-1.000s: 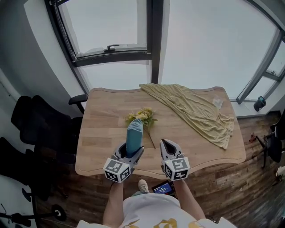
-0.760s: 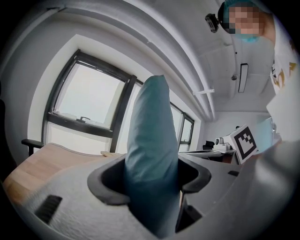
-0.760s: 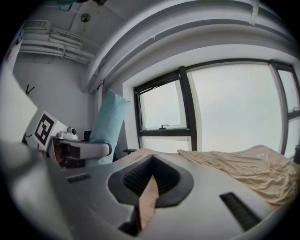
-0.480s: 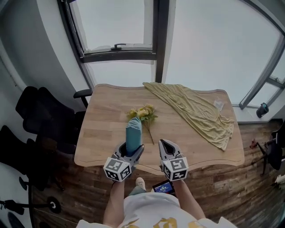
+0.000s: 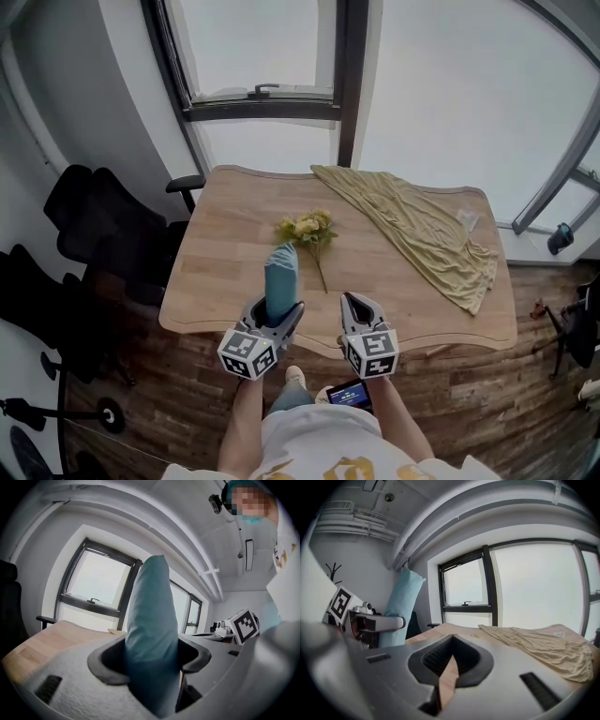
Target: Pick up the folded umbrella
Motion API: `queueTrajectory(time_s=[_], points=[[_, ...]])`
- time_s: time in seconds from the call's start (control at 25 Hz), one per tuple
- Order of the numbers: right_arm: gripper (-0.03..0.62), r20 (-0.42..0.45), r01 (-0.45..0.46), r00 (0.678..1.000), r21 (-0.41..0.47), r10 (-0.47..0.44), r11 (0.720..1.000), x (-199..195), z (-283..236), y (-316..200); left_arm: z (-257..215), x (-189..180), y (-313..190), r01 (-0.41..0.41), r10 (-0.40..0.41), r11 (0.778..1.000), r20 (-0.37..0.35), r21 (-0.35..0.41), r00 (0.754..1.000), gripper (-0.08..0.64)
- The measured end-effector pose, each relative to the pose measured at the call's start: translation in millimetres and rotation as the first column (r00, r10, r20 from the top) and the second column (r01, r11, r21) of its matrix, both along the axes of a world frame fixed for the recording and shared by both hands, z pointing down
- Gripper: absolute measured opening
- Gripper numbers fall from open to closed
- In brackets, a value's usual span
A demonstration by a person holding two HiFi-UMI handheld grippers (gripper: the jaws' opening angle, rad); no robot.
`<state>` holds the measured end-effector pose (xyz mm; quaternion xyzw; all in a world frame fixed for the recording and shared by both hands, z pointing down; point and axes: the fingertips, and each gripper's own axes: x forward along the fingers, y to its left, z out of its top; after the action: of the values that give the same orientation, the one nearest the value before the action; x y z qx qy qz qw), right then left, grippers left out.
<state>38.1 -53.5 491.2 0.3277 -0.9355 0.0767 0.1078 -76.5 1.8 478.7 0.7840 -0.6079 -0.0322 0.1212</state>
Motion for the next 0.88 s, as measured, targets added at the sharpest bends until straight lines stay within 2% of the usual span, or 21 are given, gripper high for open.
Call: queueTrajectory(time_s=[0.88], points=[[0.011, -0.026, -0.003, 1.000, -0.007, 0.003, 1.000, 15, 4, -5, 7, 10, -5, 0.004, -0.005, 1.000, -0.018, -0.021, 1.000, 0.298]])
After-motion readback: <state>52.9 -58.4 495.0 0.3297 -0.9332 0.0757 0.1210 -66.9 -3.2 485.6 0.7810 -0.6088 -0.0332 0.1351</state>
